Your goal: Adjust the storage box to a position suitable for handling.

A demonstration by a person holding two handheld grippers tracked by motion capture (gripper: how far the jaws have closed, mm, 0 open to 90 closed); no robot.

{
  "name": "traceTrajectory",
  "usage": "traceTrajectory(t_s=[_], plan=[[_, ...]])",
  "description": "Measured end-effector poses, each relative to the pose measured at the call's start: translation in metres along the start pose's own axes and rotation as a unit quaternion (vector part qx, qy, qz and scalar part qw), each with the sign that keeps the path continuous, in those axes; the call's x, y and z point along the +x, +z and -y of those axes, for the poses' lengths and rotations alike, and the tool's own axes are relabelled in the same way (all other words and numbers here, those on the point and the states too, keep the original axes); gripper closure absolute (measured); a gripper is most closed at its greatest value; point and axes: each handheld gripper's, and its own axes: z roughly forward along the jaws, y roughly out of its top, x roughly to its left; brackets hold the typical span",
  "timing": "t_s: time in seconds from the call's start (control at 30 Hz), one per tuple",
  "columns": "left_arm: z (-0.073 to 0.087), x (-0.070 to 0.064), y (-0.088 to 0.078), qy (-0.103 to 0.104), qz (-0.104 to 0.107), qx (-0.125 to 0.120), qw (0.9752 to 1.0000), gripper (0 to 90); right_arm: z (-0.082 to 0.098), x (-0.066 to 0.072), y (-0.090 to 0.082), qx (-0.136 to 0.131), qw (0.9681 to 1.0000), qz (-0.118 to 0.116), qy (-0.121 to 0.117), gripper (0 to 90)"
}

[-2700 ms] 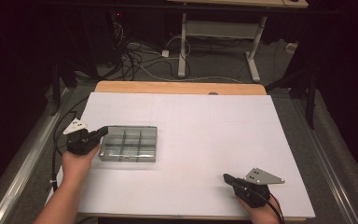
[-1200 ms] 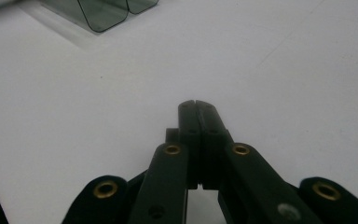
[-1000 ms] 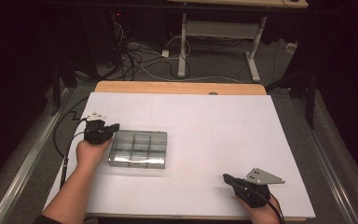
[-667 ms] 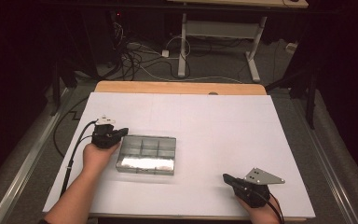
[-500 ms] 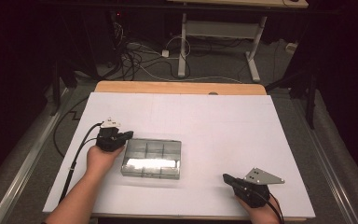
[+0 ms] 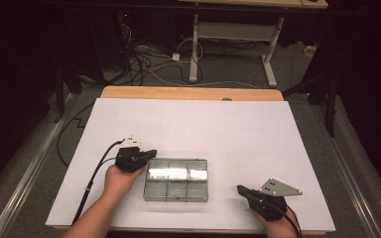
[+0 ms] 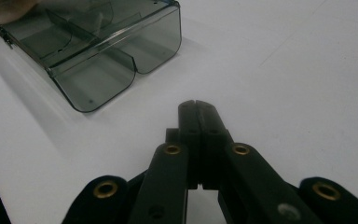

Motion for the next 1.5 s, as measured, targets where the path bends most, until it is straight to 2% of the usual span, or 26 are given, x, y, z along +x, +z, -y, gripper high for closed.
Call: traceTrajectory(t_s=[0.23, 0.47, 0.6, 0.7, 0.8, 0.93, 1.0, 1.03, 1.1, 1.2, 1.27, 1.4, 1.5], plan=[[0.001, -0.018, 0.005, 0.017, 0.011, 0.0, 0.9998, 88.0, 0.0, 0.0, 0.001, 0.001, 1.0, 0.0, -0.001, 90.0], [-0.001, -0.028, 0.011, 0.025, 0.02, 0.002, 0.9995, 88.0, 0.0, 0.0, 0.001, 0.002, 1.0, 0.0, -0.001, 90.0], [-0.001, -0.029, 0.011, 0.034, 0.013, 0.002, 0.9993, 87.9, 0.0, 0.0, 0.001, 0.003, 1.0, -0.001, -0.004, 90.0], [0.003, -0.027, 0.001, 0.038, 0.003, -0.01, 0.9992, 87.7, 0.0, 0.001, 0.001, 0.002, 1.0, -0.001, -0.005, 90.0], [0.014, -0.03, -0.016, 0.039, 0.014, -0.03, 0.9987, 87.7, -0.001, 0.001, 0.001, 0.001, 1.0, -0.003, -0.006, 90.0], [0.034, -0.039, -0.04, 0.055, 0.015, -0.034, 0.9978, 87.6, -0.001, 0.002, 0.001, 0.001, 1.0, -0.006, -0.006, 90.0], [0.05, -0.042, -0.053, 0.043, 0.025, -0.031, 0.9983, 87.7, -0.002, 0.004, 0.002, 0.001, 0.9999, -0.008, -0.011, 90.0], [0.05, -0.042, -0.053, 0.043, 0.025, -0.031, 0.9983, 87.7, -0.002, 0.005, 0.002, 0.002, 0.9999, -0.008, -0.013, 90.0], [0.059, -0.045, -0.057, 0.043, 0.026, -0.018, 0.9986, 87.7, -0.003, 0.005, 0.003, 0.001, 0.9999, -0.009, -0.013, 90.0], [0.069, -0.049, -0.059, 0.037, 0.017, -0.011, 0.9991, 87.6, -0.004, 0.008, 0.004, 0.004, 0.9998, -0.011, -0.018, 90.0], [0.069, -0.05, -0.058, 0.032, 0.025, -0.007, 0.9991, 87.7, -0.004, 0.008, 0.005, 0.004, 0.9998, -0.012, -0.018, 90.0], [0.069, -0.059, -0.052, 0.052, 0.032, 0.005, 0.9981, 87.6, -0.007, 0.012, 0.005, 0.001, 0.9997, -0.016, -0.018, 90.0], [0.068, -0.062, -0.048, 0.06, 0.035, 0.013, 0.9975, 87.6, -0.01, 0.014, 0.009, -0.001, 0.9997, -0.02, -0.014, 90.0]])
